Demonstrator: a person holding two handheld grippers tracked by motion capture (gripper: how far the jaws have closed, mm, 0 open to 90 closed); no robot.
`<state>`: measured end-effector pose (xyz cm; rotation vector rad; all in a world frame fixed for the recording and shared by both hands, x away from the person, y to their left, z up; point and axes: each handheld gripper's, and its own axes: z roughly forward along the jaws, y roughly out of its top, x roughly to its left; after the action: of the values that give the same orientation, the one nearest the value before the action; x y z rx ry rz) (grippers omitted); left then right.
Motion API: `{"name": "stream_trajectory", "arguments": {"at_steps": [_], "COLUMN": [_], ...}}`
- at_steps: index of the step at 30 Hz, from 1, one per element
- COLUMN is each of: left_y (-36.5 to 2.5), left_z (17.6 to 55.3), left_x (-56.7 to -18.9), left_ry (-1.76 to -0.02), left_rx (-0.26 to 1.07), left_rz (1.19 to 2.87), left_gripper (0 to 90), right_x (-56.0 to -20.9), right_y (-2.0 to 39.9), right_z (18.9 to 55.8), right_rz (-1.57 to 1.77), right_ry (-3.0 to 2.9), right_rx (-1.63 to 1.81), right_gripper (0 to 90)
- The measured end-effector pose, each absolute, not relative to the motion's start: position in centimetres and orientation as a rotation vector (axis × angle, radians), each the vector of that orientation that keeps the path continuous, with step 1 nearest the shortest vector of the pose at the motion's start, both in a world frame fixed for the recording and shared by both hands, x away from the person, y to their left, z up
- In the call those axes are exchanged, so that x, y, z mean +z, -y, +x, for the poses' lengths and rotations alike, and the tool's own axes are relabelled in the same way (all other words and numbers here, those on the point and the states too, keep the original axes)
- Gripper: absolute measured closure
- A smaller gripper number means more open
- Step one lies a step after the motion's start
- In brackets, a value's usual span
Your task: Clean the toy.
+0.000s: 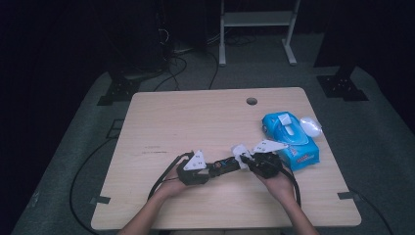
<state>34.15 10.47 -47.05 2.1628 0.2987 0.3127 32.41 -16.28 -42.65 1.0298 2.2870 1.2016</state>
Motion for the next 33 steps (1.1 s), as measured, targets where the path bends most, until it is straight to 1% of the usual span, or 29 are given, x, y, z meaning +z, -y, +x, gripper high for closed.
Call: {"name": "stream_trajectory", "arguments": {"at_steps": [3,8,14,15,17,23,26,31,33], "left_y": [-10.6,-10.6,-10.5,-10.5,-10.5,-10.8,-10.7,-10.7,-10.8], "left_z": [34.2,34.2,34.3,34.3,34.3,34.2,34.2,34.2,34.1], "left_x": [-46.9,-46.9,-46.9,-46.9,-46.9,-46.7,-46.7,-46.6,-46.6], "left_ry": [-0.305,-0.301,-0.295,-0.294,-0.294,-0.291,-0.288,-0.286,-0.287], "left_rx": [0.319,0.312,0.311,0.310,0.307,0.302,0.302,0.304,0.300], "left_rz": [2.161,2.161,2.164,2.165,2.163,2.161,2.163,2.166,2.164], "left_gripper": [69.9,70.3,70.4,70.5,70.5,71.1,71.1,71.1,71.1], "right_x": [-42.7,-42.7,-42.7,-42.7,-42.7,-42.5,-42.5,-42.4,-42.3], "right_y": [16.5,17.5,16.2,15.3,14.8,16.0,15.1,12.3,12.1], "right_z": [32.5,32.8,32.5,32.2,32.1,32.6,32.4,31.9,31.9], "right_rz": [1.028,1.079,1.032,0.984,0.957,1.027,1.008,0.887,0.872], "right_ry": [-2.287,-2.264,-2.290,-2.325,-2.326,-2.283,-2.300,-2.372,-2.375], "right_rx": [1.203,1.216,1.221,1.244,1.223,1.184,1.195,1.222,1.201], "right_gripper": [83.7,83.7,83.7,83.7,83.7,83.8,83.7,83.7,83.7]}}
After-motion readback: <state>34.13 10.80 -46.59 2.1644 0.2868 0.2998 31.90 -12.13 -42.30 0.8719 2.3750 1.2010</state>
